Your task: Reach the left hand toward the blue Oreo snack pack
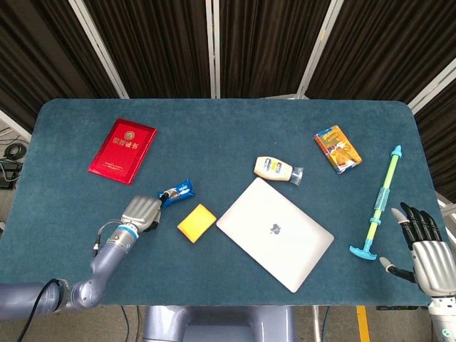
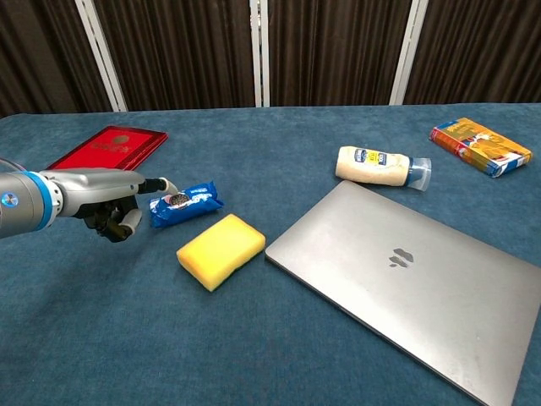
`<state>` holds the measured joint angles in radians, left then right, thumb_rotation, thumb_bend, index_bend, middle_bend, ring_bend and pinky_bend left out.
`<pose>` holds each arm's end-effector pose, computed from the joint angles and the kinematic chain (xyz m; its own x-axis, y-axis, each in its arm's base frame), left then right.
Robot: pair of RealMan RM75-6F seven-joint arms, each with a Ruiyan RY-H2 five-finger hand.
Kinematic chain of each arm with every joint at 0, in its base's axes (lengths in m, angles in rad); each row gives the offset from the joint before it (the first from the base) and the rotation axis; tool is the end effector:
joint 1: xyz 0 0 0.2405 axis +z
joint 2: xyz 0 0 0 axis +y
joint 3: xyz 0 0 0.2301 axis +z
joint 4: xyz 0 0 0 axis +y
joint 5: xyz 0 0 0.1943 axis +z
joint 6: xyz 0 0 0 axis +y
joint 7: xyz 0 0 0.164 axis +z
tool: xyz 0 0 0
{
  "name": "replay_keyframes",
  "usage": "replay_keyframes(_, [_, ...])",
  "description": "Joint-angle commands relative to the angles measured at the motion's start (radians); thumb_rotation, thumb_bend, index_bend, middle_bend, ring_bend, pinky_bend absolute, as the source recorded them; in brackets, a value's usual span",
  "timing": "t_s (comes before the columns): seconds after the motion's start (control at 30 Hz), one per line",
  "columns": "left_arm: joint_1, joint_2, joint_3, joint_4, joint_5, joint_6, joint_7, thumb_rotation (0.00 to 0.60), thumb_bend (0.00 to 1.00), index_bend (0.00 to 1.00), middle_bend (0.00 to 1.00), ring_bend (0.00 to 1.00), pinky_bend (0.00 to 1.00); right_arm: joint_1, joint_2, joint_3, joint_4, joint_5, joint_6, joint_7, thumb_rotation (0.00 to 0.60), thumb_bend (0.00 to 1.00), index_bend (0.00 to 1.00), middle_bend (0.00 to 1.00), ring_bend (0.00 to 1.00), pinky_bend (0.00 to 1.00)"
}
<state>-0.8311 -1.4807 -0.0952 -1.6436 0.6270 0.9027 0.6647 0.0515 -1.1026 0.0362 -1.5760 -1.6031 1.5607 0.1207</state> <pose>-0.1509 0.3196 -0.0243 0.5239 0.4995 0.6900 0.8504 -0.2616 -0.4564 -0.2762 -0.1854 0.1721 0.3343 0.0393 0.9416 -0.9379 -0.0838 0.3365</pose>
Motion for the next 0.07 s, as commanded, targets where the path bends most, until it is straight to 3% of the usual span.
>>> replay_keyframes(0.03, [-0.004,0.000,0.007,-0.004,0.003,0.005,-0.005,0.600,0.88,0.00,0.71,0.67,0.52,-0.001,0.001,0.000,-0.001,-0.001,0.002,0.001,0.600,0.07,0.07,0.00,0.00,0.00])
replay_keyframes(0.07, [-0.006,0.001,0.009,-0.005,0.003,0.006,-0.006,0.600,0.88,0.00,0.71,0.67,0.52,-0.001,0.001,0.000,-0.001,-0.001,0.002,0.001,0.600,0.07,0.07,0.00,0.00,0.00])
